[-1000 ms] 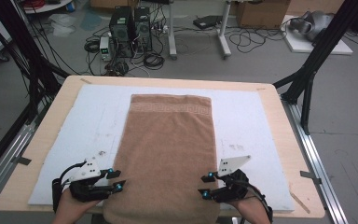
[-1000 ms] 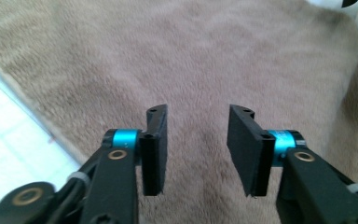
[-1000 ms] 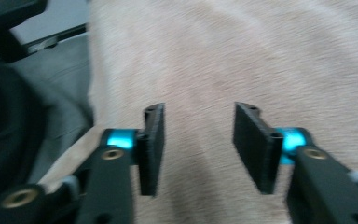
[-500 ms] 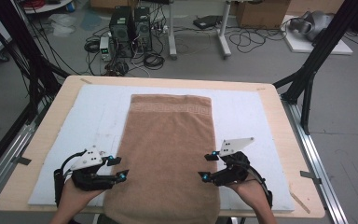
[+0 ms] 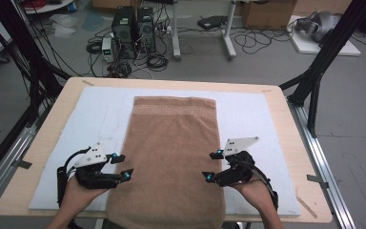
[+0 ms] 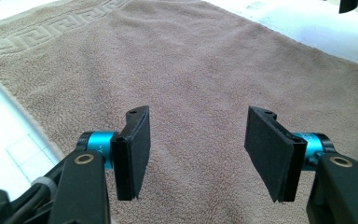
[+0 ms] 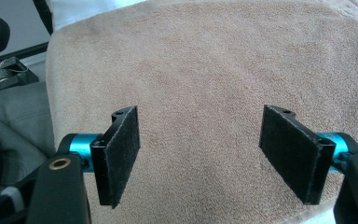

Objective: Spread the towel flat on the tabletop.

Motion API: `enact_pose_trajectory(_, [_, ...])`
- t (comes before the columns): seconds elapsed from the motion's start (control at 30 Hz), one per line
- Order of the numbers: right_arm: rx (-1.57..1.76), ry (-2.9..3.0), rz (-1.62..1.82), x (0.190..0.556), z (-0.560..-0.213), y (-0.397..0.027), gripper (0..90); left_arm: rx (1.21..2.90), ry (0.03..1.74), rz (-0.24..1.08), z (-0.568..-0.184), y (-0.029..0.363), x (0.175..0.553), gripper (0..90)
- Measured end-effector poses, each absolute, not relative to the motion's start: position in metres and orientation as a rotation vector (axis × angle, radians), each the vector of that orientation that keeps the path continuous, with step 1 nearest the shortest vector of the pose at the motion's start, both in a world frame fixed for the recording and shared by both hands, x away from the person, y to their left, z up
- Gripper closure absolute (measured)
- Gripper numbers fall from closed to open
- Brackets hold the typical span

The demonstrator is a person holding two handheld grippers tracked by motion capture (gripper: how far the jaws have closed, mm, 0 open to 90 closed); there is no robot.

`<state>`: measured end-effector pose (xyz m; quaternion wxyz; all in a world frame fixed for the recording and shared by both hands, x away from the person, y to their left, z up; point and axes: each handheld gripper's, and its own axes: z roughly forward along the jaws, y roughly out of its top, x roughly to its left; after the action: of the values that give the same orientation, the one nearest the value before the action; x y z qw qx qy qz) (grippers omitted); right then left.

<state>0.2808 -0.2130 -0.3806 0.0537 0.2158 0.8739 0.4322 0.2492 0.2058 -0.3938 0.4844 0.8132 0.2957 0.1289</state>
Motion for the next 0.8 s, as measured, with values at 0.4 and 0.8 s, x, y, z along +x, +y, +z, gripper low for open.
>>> enact_pose_trajectory(0.4, [0.656,2.646,1.304,0.284,-0.376,-0.211,26.3,1.989,0.709,0.308,-0.395,0.206,0.254,40.1])
enact_pose_trajectory(0.8, [0.667,2.633,1.303,0.289,-0.377,-0.211,25.8,1.995,0.725,0.314,-0.396,0.203,0.263,39.8])
